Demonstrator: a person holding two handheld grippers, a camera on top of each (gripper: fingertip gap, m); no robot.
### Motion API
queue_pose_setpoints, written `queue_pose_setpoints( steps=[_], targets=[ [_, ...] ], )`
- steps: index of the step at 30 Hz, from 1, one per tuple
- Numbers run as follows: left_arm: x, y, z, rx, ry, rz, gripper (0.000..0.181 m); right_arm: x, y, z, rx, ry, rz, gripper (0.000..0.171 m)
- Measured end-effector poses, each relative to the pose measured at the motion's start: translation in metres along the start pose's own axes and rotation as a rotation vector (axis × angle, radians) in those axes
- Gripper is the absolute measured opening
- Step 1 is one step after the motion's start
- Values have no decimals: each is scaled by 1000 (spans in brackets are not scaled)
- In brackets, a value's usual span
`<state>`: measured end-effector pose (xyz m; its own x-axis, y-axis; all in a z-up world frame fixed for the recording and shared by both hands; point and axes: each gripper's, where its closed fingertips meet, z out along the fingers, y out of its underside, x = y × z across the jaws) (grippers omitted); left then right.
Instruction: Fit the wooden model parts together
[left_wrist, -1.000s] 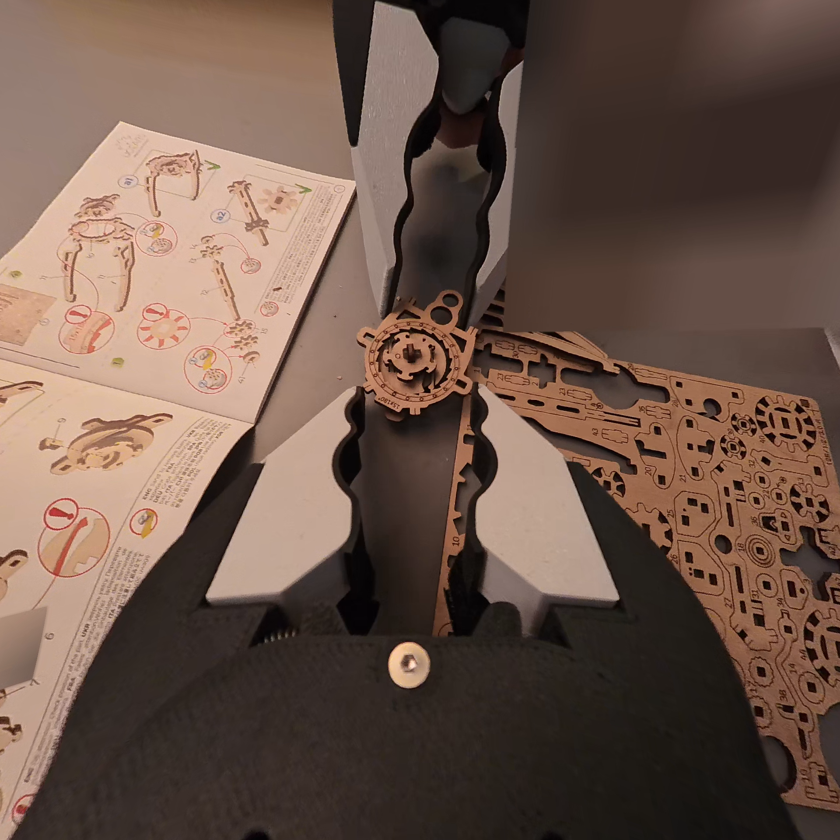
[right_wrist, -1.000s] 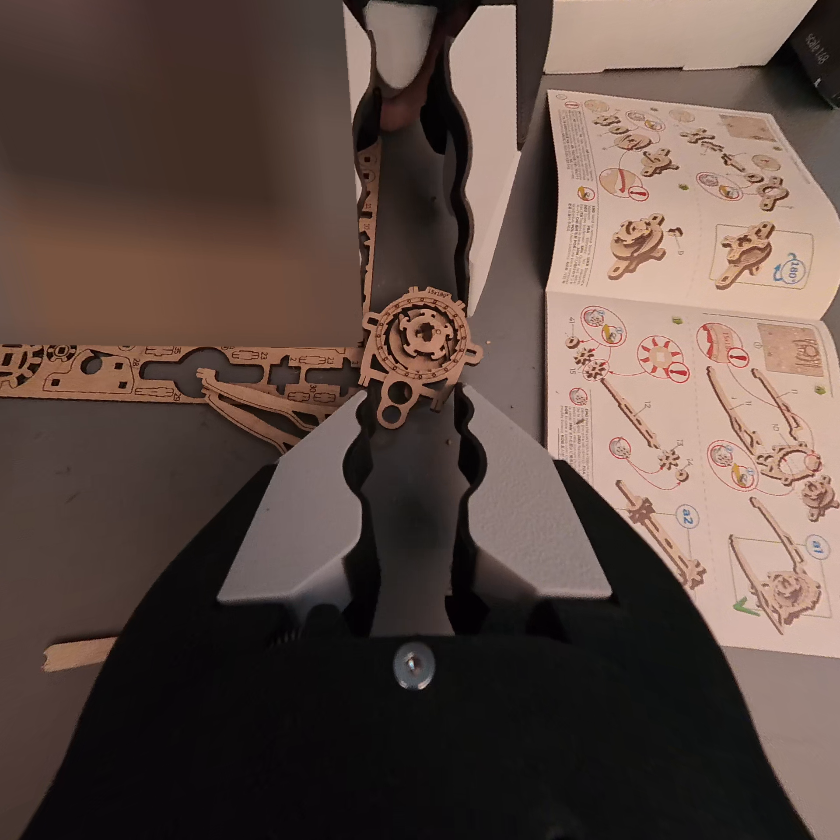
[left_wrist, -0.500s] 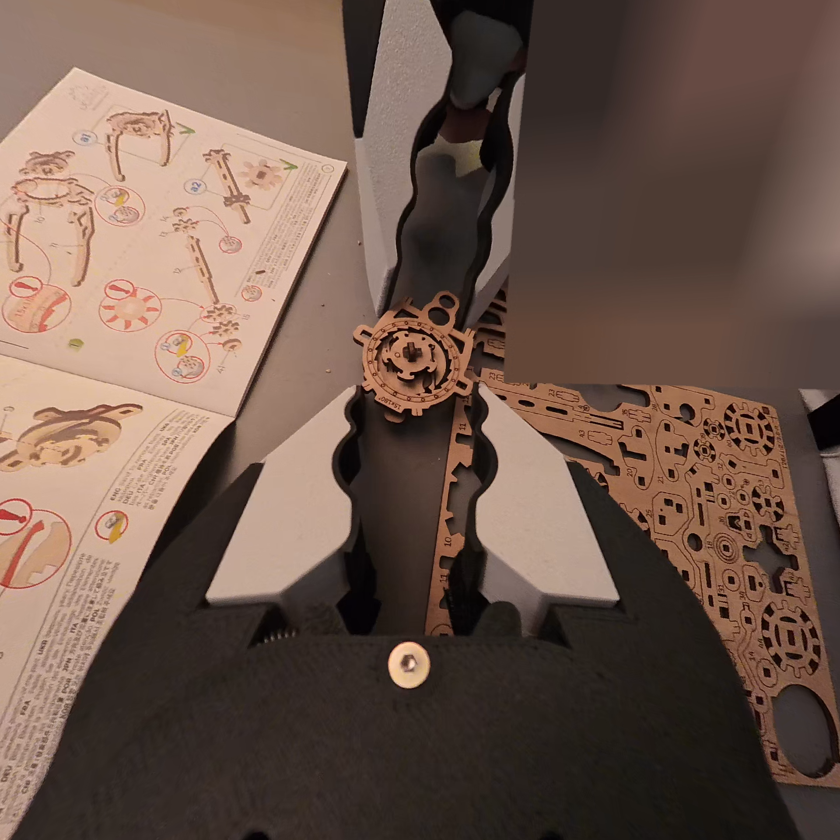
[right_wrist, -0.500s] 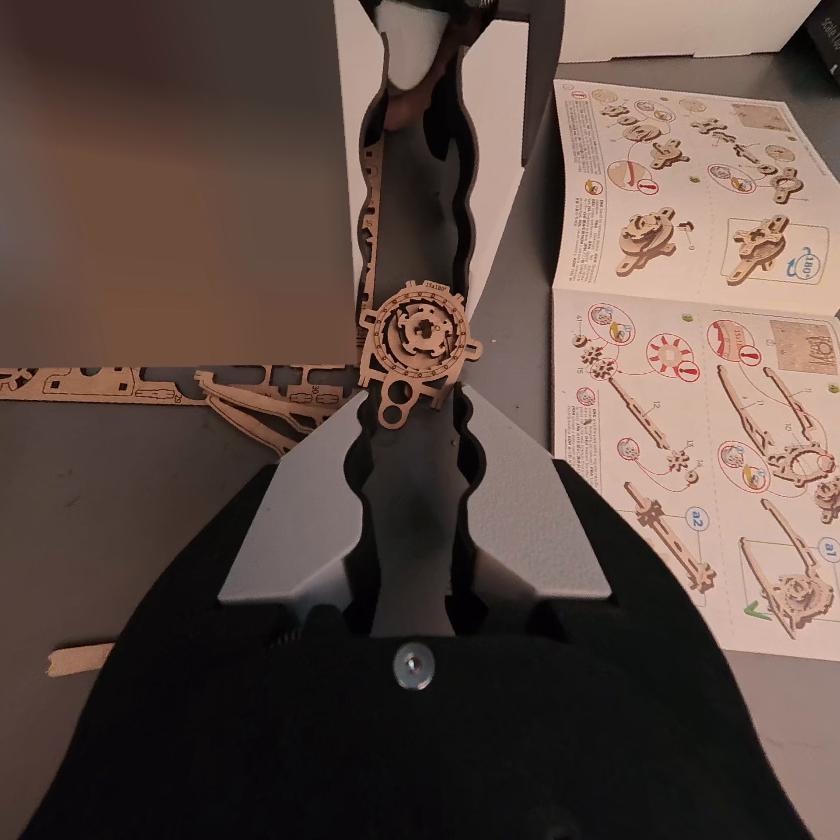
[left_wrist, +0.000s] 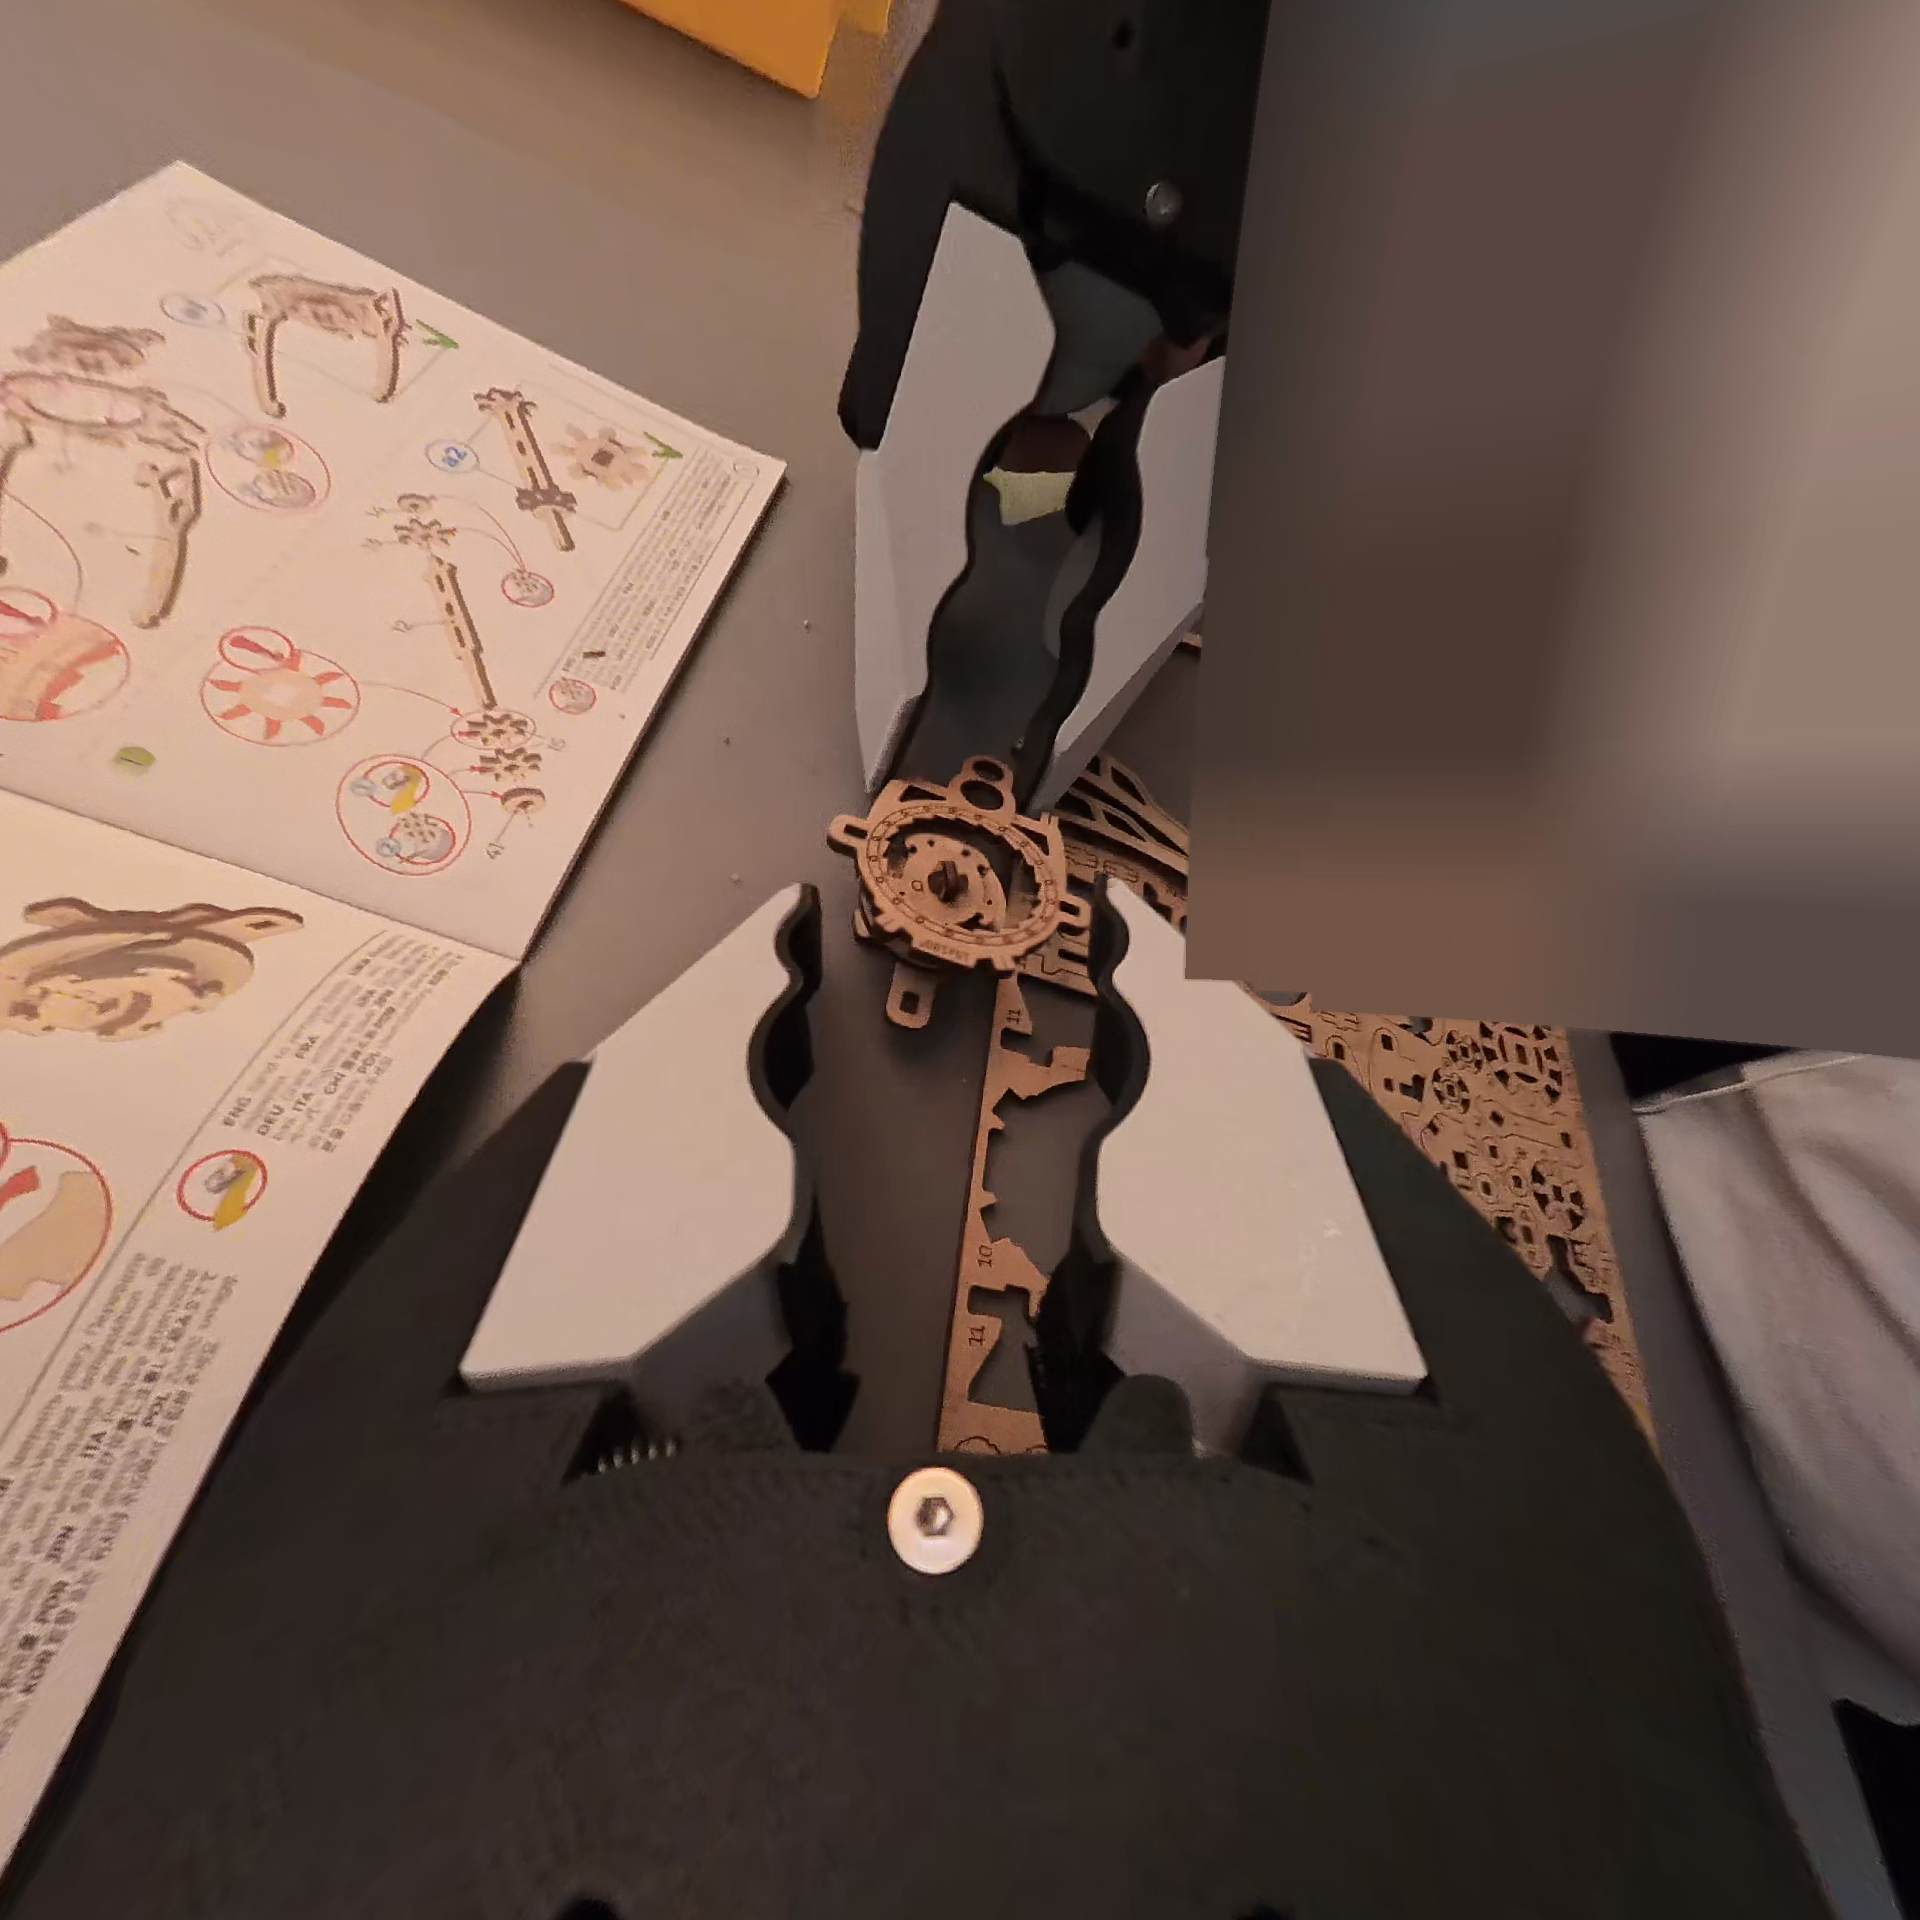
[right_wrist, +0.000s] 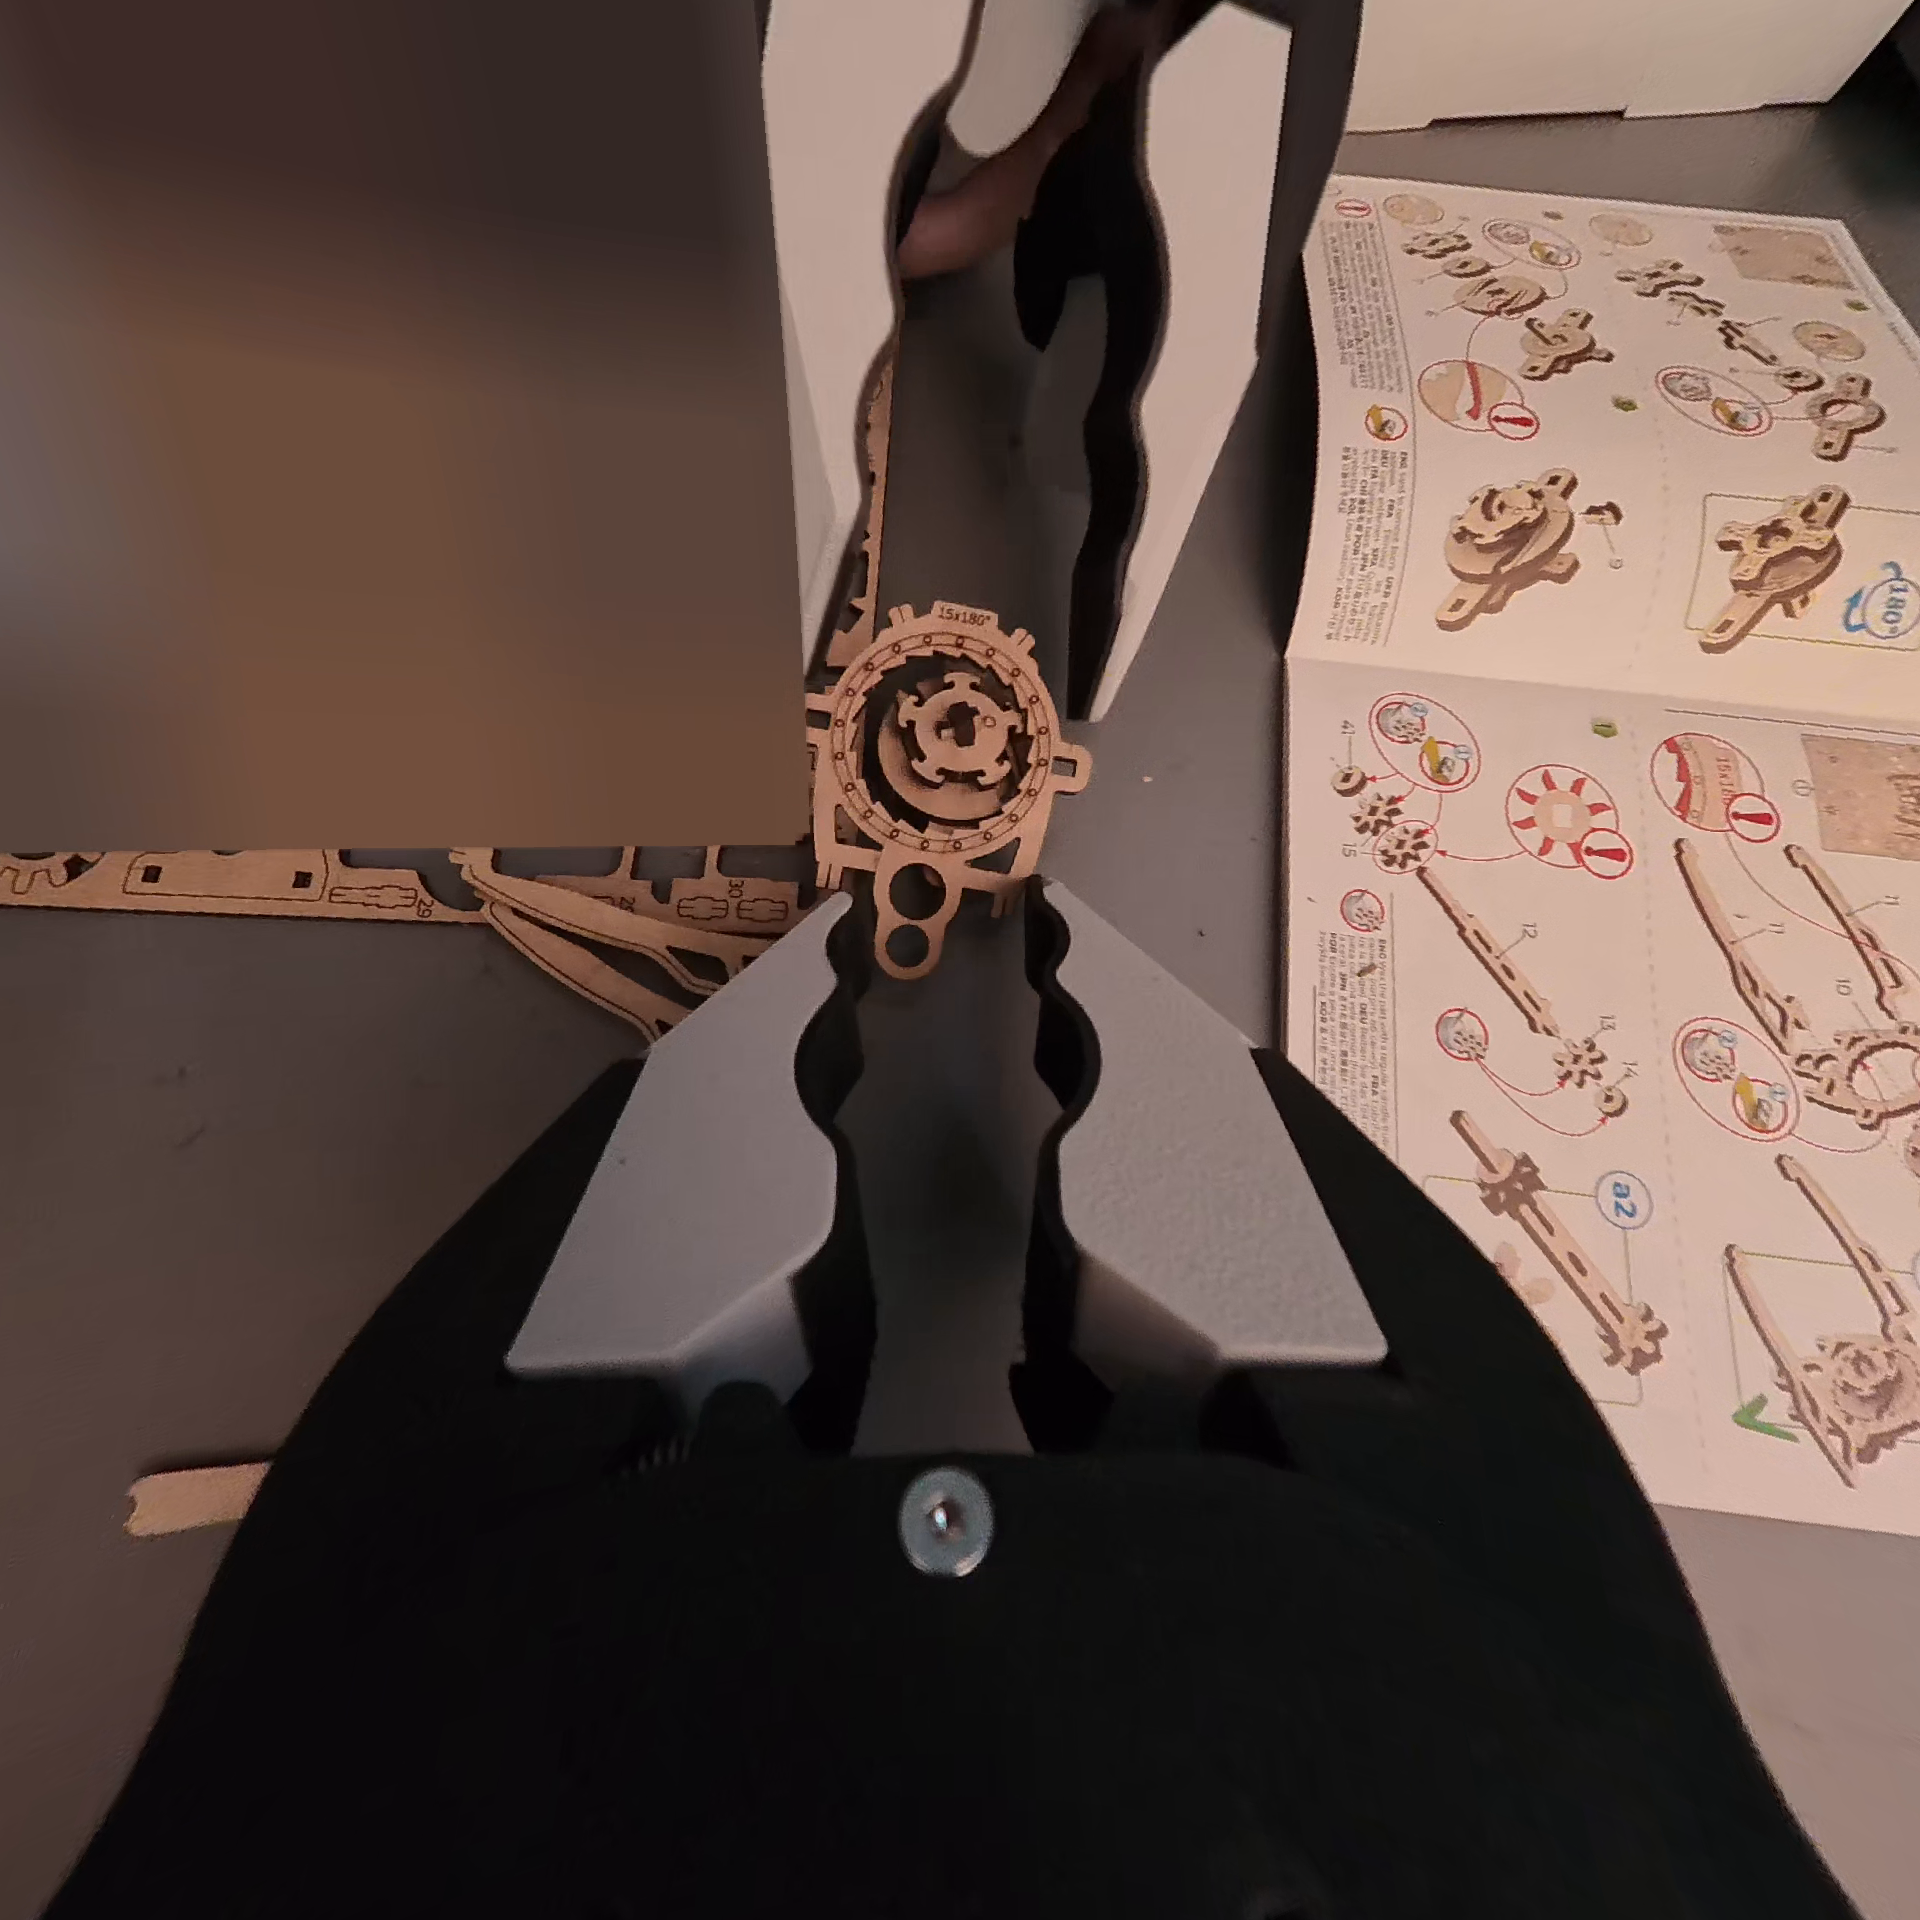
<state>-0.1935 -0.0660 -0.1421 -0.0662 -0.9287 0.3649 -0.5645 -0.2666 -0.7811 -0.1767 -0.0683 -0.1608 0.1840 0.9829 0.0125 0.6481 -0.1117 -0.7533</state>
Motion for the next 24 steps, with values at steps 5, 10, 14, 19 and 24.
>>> queue_pose_setpoints(
  steps=[5, 10, 14, 19, 24],
  targets=[
    [3, 4, 0, -19, 27, -17, 42, 1, -5, -3, 25, 14, -12, 27],
    [1, 6, -1, -28, 38, -59, 36, 4, -5, -3, 21, 42, -42, 27],
    [1, 10, 1, -58, 32, -47, 33, 5, -1, 0, -9, 55, -70, 27],
    [0, 11, 0, -54, 39, -70, 30, 4, -3, 0, -7, 69, -101, 27],
    [-2, 11, -3, -45, 58, -126, 26, 4, -3, 0, -10, 76, -109, 26]
  ],
)
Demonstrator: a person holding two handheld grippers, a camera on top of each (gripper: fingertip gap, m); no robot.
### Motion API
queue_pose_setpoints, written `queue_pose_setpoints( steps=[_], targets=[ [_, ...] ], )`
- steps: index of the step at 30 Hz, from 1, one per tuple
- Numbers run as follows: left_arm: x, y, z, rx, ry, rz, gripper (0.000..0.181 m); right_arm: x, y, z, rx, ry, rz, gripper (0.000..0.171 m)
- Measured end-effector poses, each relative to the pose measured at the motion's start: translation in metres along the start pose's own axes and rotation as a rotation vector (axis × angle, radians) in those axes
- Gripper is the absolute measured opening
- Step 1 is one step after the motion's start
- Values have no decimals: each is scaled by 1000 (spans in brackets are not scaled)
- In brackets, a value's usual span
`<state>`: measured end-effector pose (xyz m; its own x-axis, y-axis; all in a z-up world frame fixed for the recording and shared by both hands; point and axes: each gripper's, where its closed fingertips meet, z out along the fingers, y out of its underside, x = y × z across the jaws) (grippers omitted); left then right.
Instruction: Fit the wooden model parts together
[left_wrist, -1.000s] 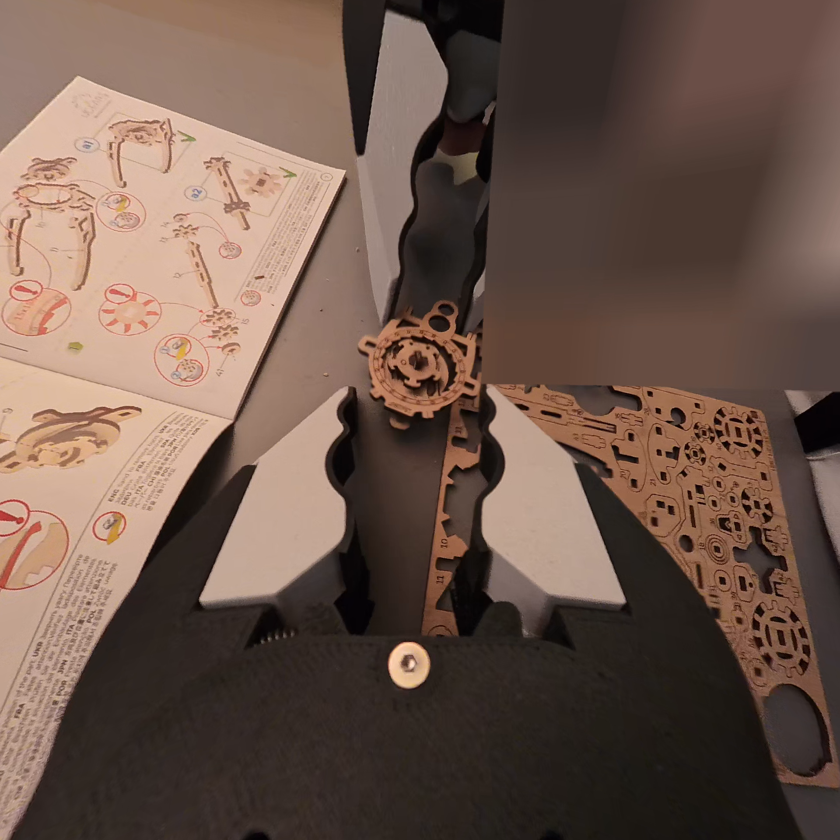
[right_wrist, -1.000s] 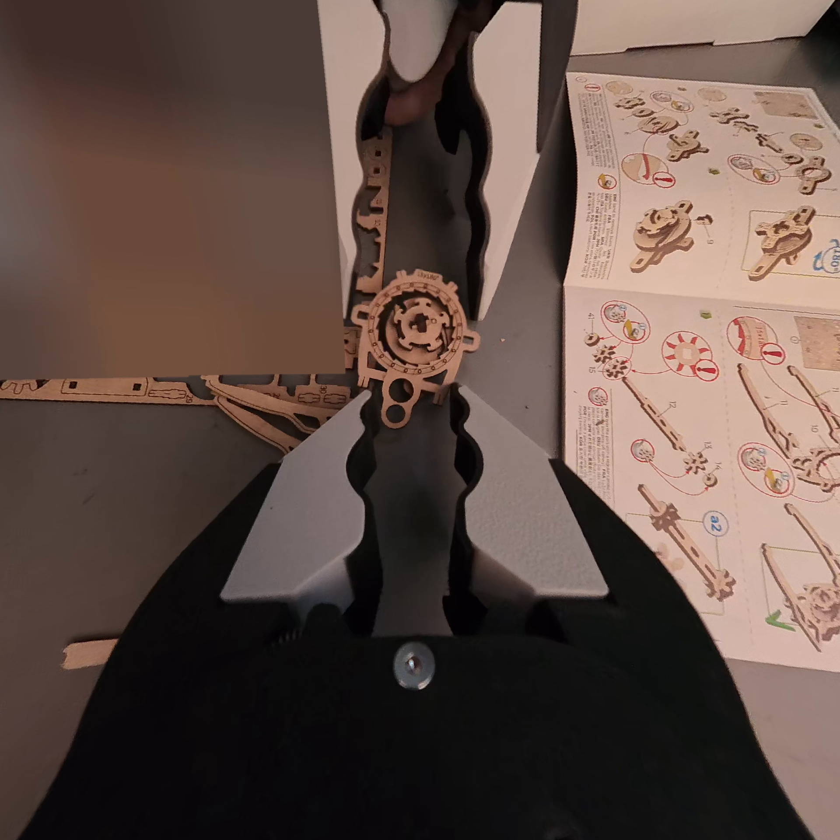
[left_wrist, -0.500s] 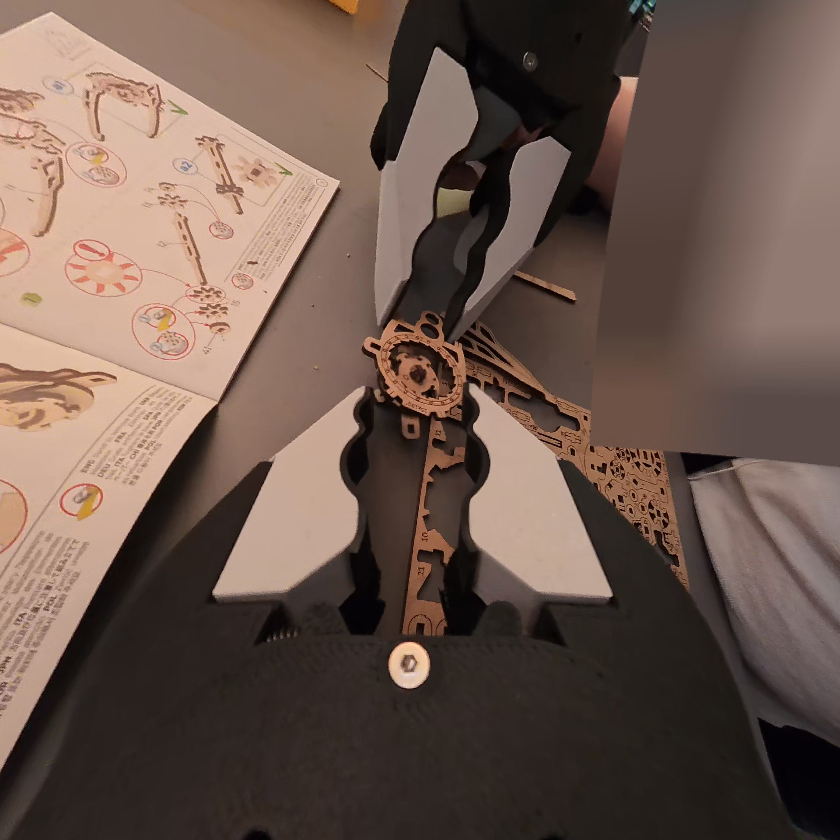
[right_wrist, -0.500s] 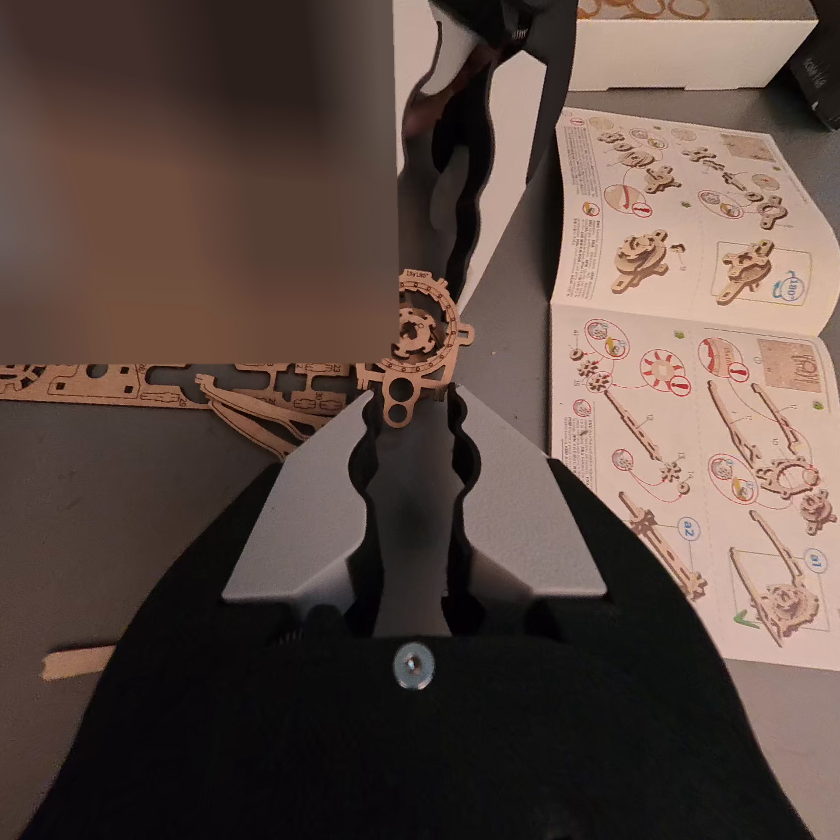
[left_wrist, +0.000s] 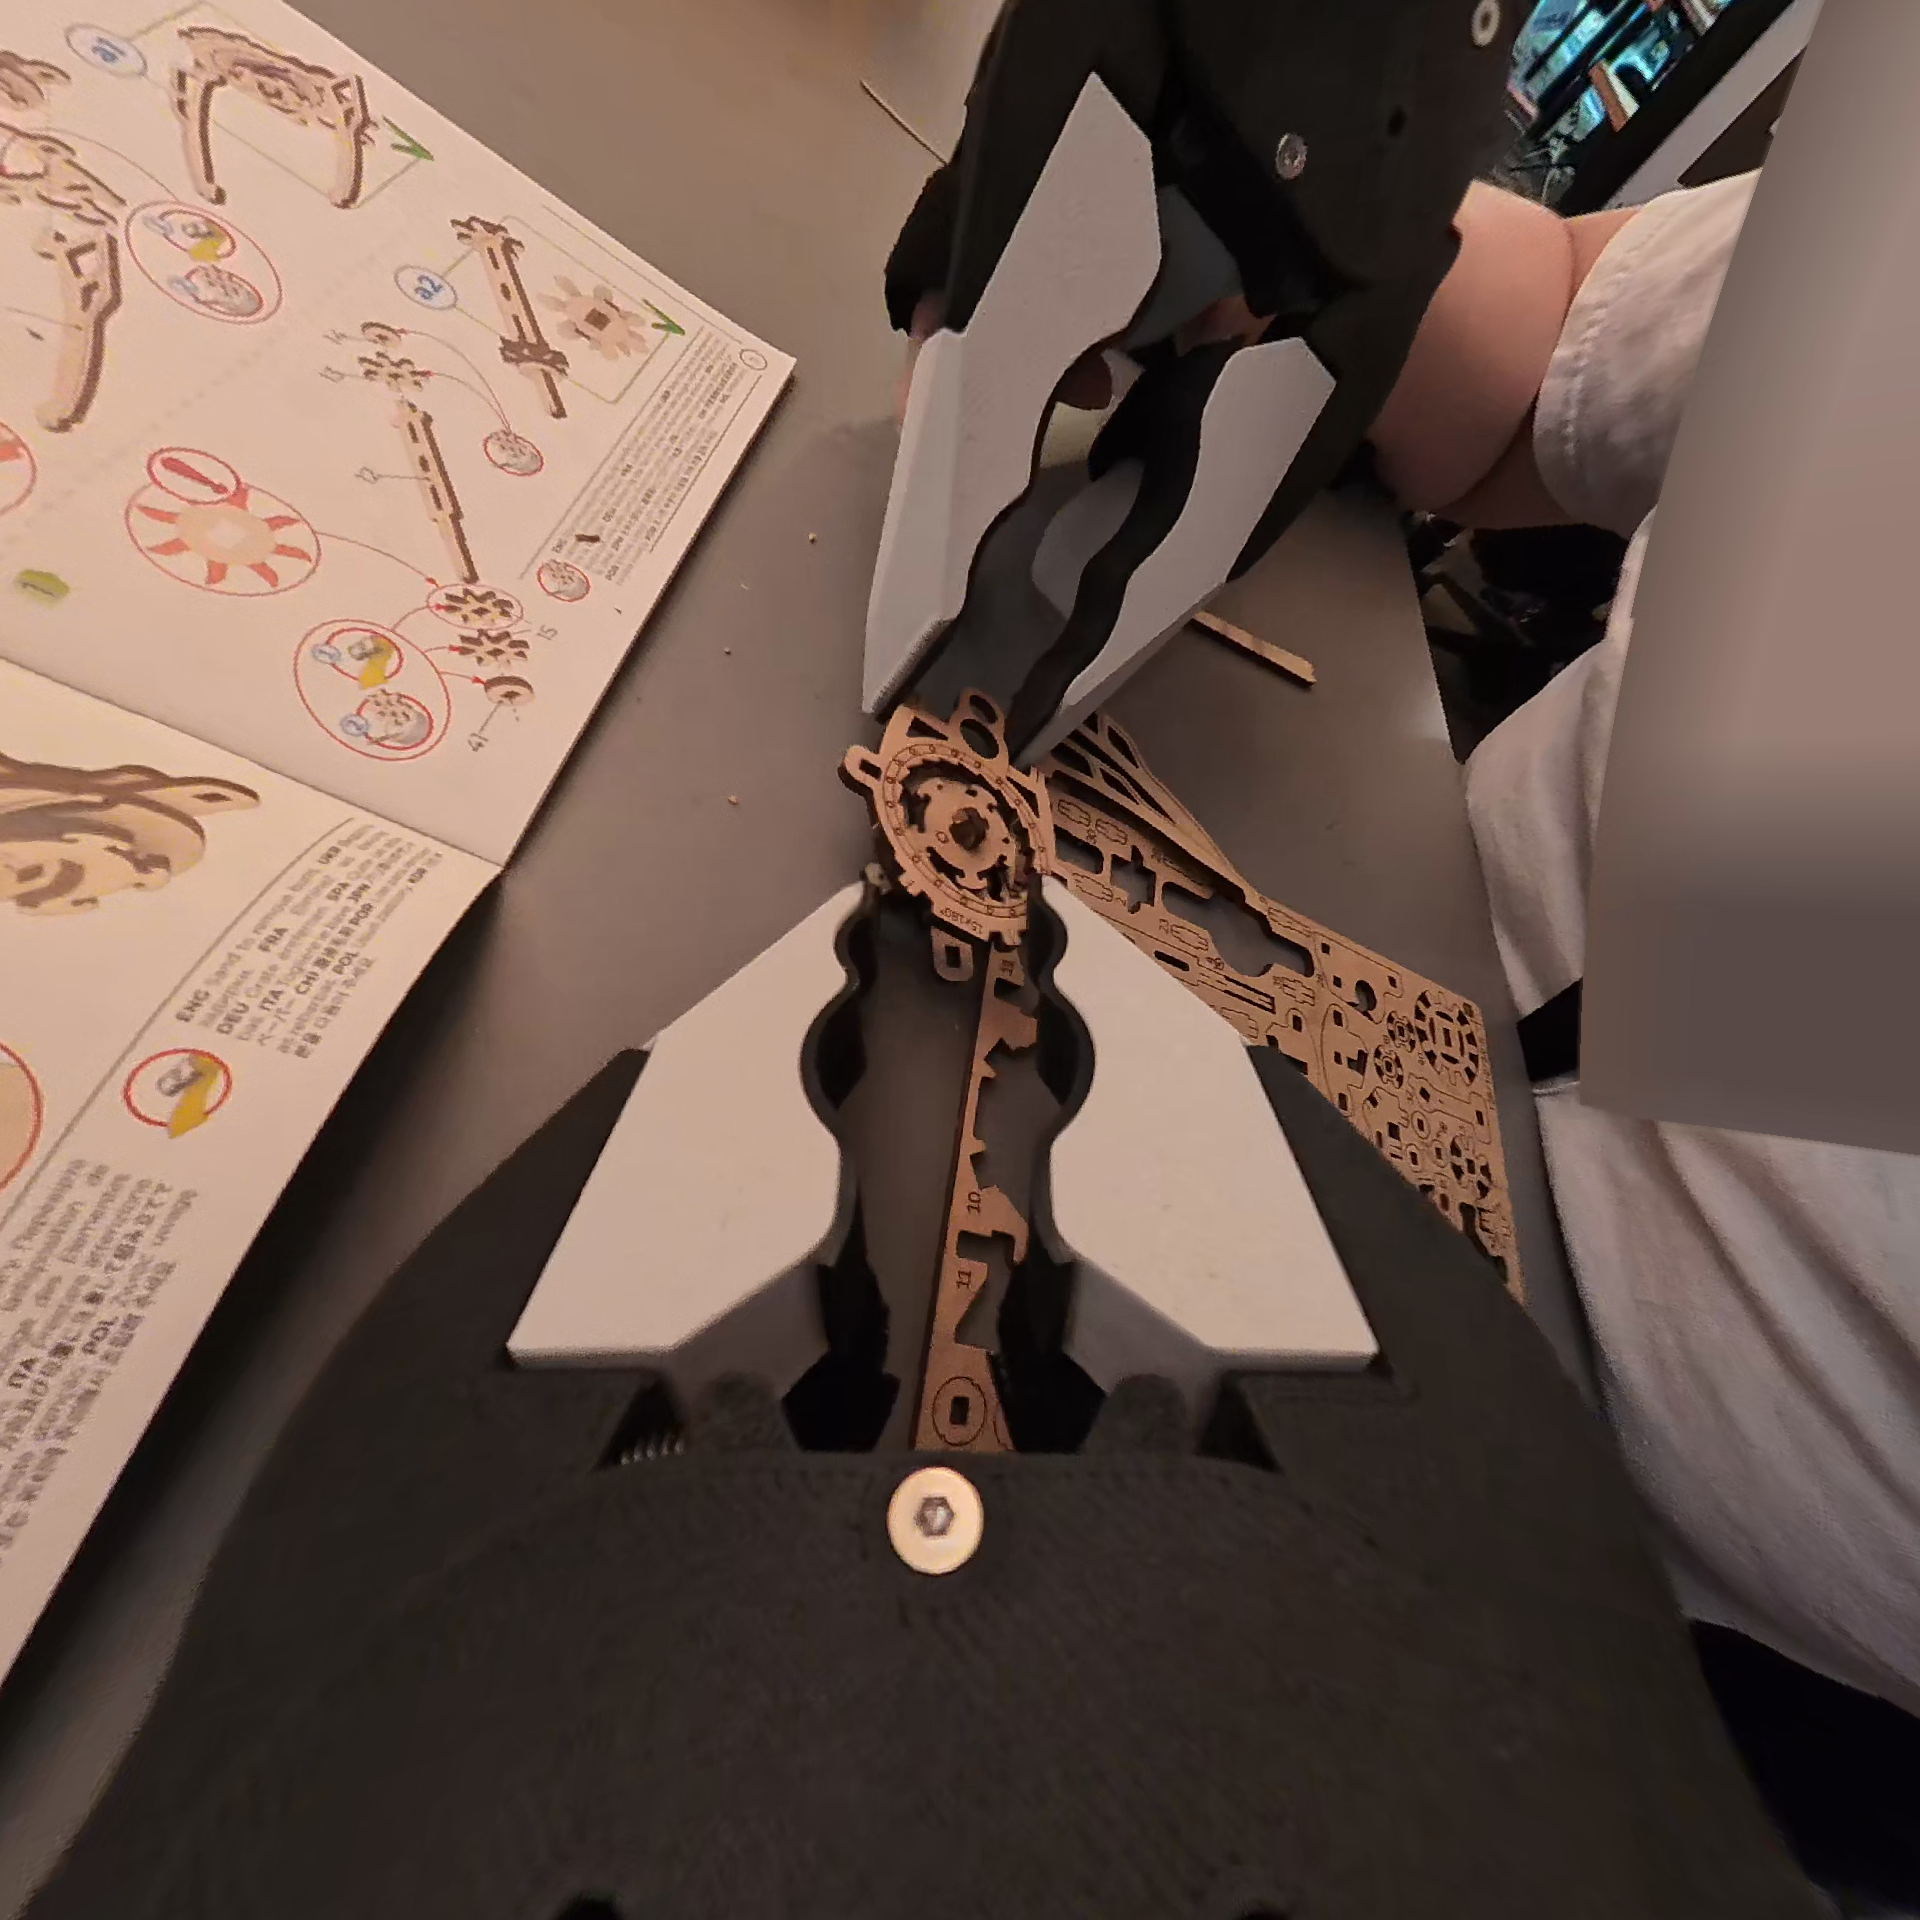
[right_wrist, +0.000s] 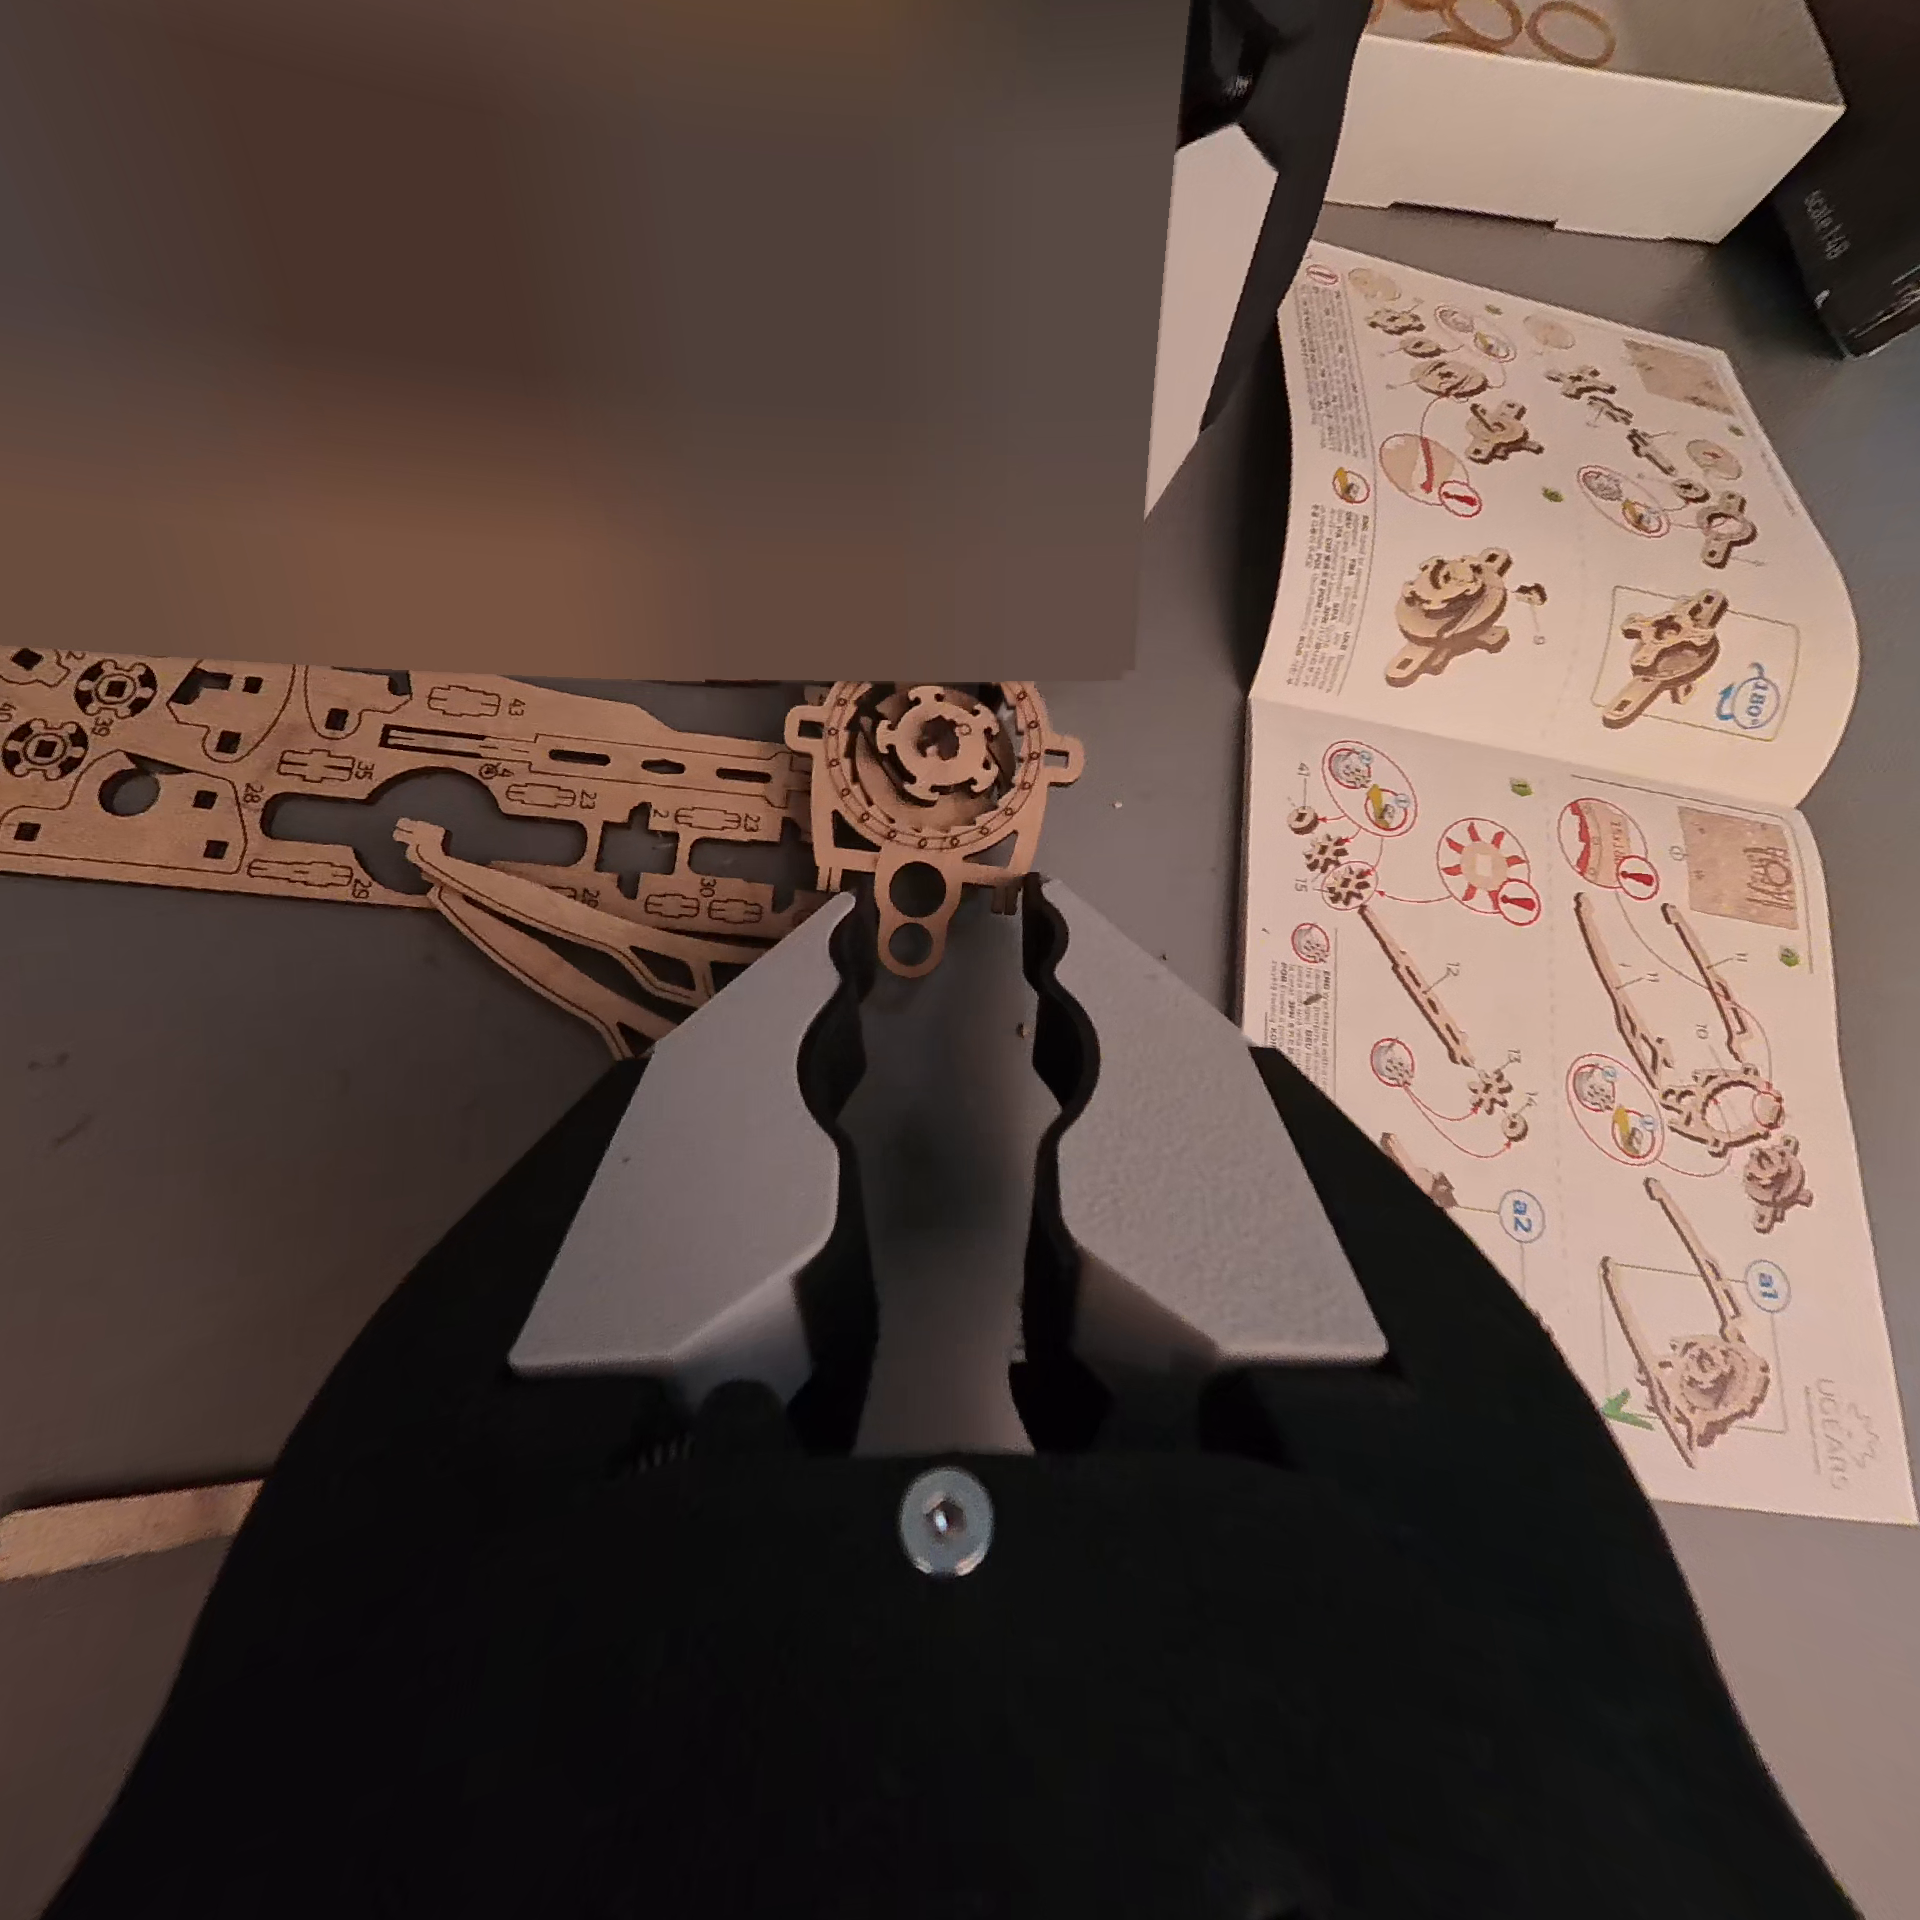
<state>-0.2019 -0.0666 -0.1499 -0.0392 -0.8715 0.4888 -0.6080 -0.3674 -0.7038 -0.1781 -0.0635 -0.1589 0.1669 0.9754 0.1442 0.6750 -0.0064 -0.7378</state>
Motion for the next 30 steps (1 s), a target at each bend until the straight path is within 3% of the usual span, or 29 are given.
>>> queue_pose_setpoints(
  steps=[10, 30],
  targets=[
    [-5, -2, -4, 29, 45, -124, 10, 0, 1, 2, -12, 5, -13, 26],
    [-8, -3, -2, 44, 122, -313, 5, 0, 0, 3, 6, -20, 8, 27]
  ],
)
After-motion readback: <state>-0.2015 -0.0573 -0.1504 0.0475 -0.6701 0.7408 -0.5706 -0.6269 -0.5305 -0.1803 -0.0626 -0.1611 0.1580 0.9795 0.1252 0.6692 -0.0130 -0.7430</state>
